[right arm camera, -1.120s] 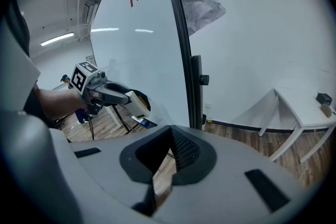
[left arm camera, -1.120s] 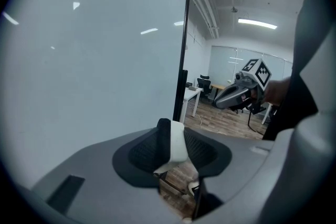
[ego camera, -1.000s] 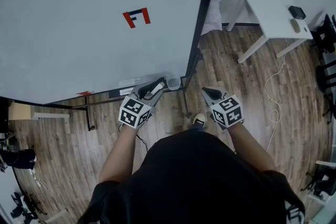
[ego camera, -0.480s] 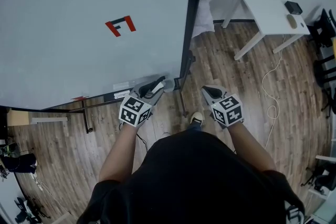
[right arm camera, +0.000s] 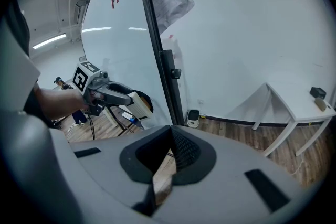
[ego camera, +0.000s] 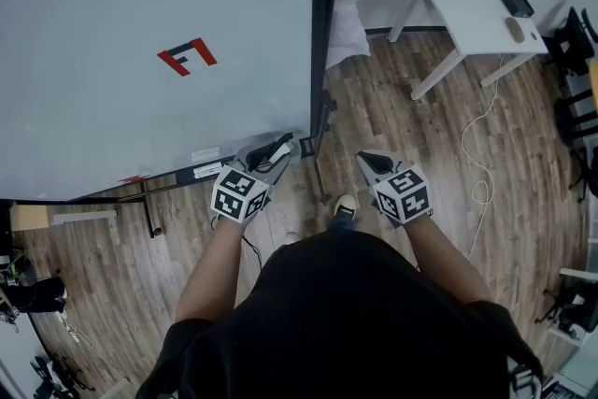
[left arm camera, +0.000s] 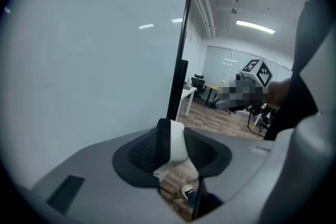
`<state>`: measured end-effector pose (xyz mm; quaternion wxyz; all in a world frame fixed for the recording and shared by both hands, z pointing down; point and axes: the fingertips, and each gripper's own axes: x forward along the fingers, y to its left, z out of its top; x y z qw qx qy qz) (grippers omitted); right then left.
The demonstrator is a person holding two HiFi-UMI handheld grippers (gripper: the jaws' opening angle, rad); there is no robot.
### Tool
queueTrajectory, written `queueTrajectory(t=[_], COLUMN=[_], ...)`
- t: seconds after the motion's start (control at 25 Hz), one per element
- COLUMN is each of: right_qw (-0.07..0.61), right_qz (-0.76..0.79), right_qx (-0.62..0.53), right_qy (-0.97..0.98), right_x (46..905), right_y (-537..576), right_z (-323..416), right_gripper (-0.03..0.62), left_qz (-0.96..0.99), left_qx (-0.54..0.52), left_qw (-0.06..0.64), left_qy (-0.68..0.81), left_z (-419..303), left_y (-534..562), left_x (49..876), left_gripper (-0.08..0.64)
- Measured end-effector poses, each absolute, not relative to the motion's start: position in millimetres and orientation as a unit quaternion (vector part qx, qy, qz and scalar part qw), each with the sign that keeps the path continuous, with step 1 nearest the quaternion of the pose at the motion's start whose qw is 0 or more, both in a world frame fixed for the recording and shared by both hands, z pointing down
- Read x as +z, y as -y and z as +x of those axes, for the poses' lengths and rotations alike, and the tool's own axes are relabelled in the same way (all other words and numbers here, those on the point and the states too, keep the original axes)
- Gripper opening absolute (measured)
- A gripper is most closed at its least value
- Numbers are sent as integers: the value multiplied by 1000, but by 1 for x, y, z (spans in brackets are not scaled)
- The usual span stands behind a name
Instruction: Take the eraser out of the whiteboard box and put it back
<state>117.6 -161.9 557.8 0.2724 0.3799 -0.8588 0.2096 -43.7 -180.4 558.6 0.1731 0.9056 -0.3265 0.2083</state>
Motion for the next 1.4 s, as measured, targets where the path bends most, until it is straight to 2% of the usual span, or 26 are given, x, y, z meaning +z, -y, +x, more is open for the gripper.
queueTrajectory(t=[1.4], right_qw=[301], right_qz=[357], right_qx=[229], right_qy=[854], right_x=[590], right_y=[177], right_z=[135], right_gripper=[-6], left_qz=[882], left_qx=[249], left_qw=[225], left_qy=[330], left_z=[-29], left_y=[200], left_x=[640], left_gripper=[158])
